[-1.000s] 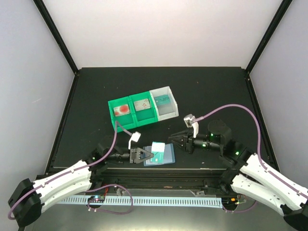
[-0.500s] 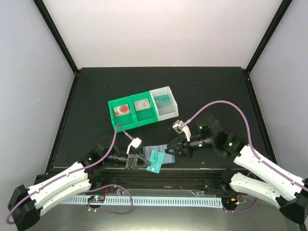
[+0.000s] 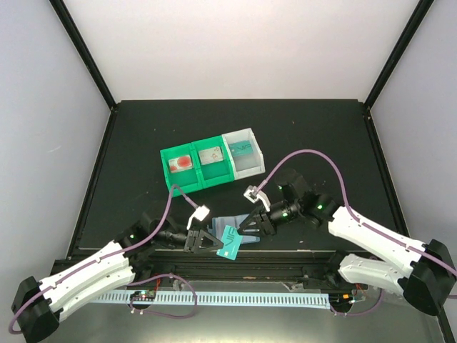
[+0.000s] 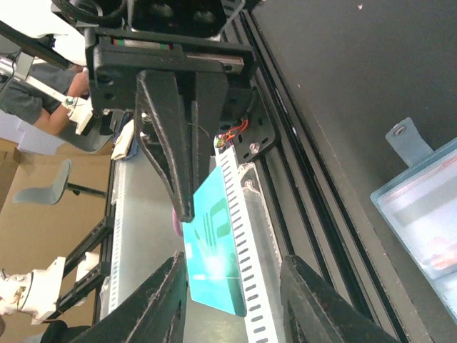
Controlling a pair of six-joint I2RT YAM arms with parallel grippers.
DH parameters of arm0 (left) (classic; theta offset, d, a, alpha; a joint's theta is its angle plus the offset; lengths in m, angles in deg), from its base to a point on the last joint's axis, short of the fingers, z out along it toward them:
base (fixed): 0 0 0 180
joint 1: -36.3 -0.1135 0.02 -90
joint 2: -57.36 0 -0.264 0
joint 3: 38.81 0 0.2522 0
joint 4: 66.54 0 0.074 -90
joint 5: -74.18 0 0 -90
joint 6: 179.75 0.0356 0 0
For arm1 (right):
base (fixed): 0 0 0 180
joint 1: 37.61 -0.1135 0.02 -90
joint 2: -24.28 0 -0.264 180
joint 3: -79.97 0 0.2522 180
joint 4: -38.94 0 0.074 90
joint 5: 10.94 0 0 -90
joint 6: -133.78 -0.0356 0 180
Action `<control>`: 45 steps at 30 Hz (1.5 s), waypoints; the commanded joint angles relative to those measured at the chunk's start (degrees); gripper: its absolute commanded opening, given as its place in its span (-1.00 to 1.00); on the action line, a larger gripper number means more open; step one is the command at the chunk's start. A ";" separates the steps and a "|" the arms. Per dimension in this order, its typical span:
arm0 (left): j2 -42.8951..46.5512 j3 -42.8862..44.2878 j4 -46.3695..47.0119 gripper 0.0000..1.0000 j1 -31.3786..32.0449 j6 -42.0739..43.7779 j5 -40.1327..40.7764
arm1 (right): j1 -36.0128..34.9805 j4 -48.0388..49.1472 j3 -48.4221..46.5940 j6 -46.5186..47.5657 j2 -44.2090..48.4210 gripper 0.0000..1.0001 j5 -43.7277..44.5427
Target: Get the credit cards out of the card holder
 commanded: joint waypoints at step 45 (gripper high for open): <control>4.27 7.22 -31.39 0.98 0.30 4.41 43.19 | 10.47 12.49 -11.34 -11.64 -9.04 -0.98 53.77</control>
